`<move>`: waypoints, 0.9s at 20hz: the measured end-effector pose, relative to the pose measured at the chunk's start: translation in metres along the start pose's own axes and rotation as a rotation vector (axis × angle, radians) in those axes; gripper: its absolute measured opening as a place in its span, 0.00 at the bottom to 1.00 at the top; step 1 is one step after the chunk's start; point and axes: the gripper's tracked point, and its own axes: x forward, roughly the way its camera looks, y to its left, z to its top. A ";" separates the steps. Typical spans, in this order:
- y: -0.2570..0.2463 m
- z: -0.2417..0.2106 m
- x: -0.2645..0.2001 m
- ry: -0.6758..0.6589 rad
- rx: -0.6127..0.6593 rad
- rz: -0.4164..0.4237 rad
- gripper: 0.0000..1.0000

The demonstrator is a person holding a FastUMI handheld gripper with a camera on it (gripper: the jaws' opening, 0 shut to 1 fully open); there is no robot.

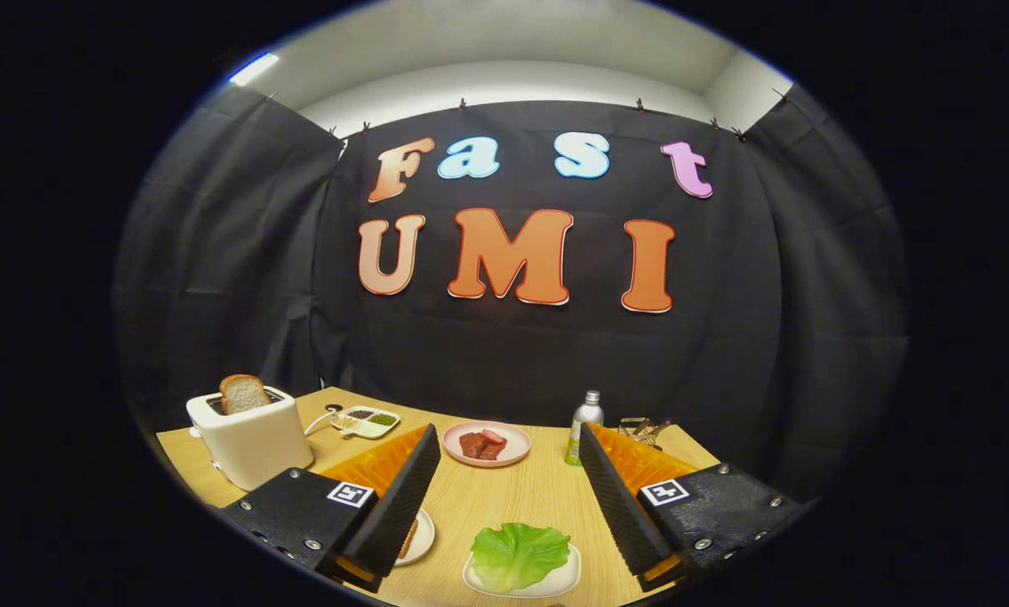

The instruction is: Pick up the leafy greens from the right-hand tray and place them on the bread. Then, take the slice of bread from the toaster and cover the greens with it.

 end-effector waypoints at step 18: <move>-0.010 -0.168 0.032 0.702 0.156 -0.004 0.98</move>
